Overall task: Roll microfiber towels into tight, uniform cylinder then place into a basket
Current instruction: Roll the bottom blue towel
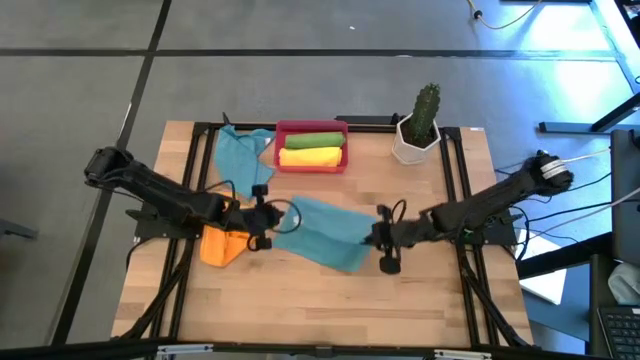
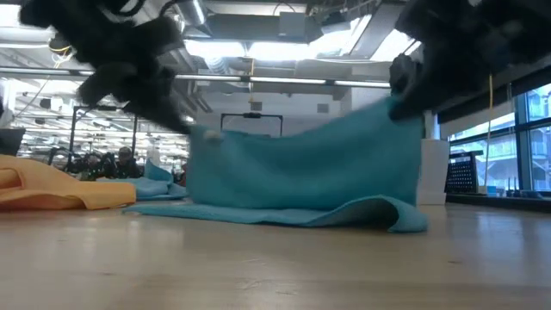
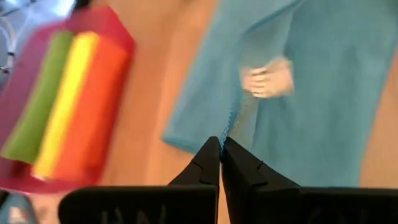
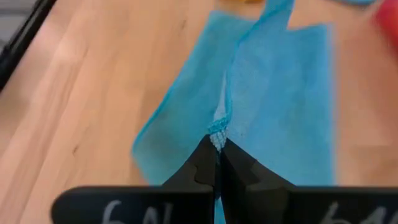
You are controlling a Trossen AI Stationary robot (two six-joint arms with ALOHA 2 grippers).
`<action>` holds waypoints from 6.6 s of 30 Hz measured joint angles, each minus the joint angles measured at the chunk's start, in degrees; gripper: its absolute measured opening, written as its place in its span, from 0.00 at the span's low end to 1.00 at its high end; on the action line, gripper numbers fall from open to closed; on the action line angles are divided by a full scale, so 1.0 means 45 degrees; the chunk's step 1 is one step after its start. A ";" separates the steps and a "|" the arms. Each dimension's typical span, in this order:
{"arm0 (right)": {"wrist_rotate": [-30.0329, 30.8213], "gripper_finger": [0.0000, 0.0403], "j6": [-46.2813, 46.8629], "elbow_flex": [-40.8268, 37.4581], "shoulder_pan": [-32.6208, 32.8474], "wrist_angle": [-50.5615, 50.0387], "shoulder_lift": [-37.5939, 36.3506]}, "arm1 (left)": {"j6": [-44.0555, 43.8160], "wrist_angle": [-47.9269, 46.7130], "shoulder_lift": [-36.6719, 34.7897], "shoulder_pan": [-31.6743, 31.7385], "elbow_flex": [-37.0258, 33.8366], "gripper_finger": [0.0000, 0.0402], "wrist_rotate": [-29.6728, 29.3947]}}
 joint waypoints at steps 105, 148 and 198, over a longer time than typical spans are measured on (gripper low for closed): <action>0.0182 0.48 -0.0557 0.5484 0.3088 0.0133 0.6924 | -0.2676 1.2415 0.5950 0.0663 -0.2011 0.26 0.1746; -0.1856 0.02 0.1815 0.9982 0.3375 -0.8671 0.9185 | -0.4236 1.0117 0.6008 0.1018 -0.2021 0.26 0.1578; -0.0448 0.01 0.5304 0.0063 0.1845 -0.2648 0.2251 | -0.6008 0.6905 0.5404 0.1693 -0.1189 0.26 0.1725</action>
